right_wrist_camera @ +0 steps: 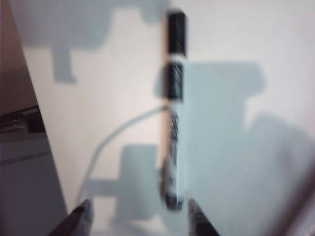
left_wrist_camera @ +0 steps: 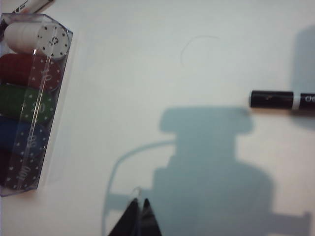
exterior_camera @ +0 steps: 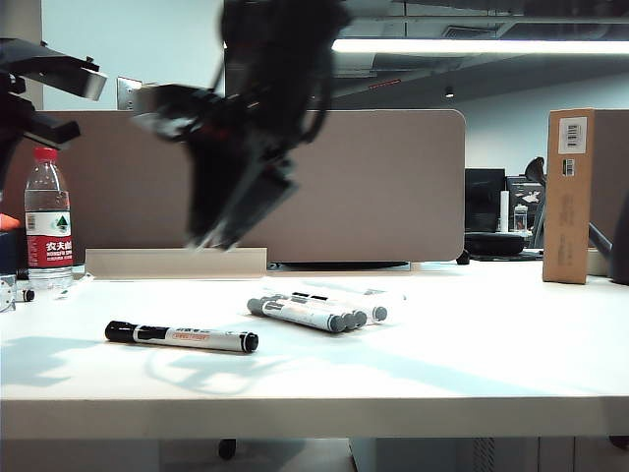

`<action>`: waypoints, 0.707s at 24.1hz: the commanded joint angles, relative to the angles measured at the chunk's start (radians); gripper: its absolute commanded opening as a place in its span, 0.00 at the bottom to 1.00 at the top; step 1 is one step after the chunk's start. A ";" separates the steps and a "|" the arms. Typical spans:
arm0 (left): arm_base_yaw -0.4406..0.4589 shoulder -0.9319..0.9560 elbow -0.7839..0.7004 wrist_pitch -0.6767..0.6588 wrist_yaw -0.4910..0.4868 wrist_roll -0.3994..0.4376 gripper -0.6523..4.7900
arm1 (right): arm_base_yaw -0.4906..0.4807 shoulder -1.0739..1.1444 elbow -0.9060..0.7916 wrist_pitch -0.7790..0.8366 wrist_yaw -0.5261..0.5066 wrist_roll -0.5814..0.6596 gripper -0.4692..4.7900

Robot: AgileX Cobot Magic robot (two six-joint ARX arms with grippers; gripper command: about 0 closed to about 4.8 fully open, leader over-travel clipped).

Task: Pick up the markers scattered on the table and put them into the packaging box, making sure the markers fit the shape of the box's grooves.

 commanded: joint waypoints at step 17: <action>-0.002 -0.272 0.004 -0.209 0.016 -0.038 0.11 | 0.044 0.148 0.002 0.127 0.117 -0.009 0.44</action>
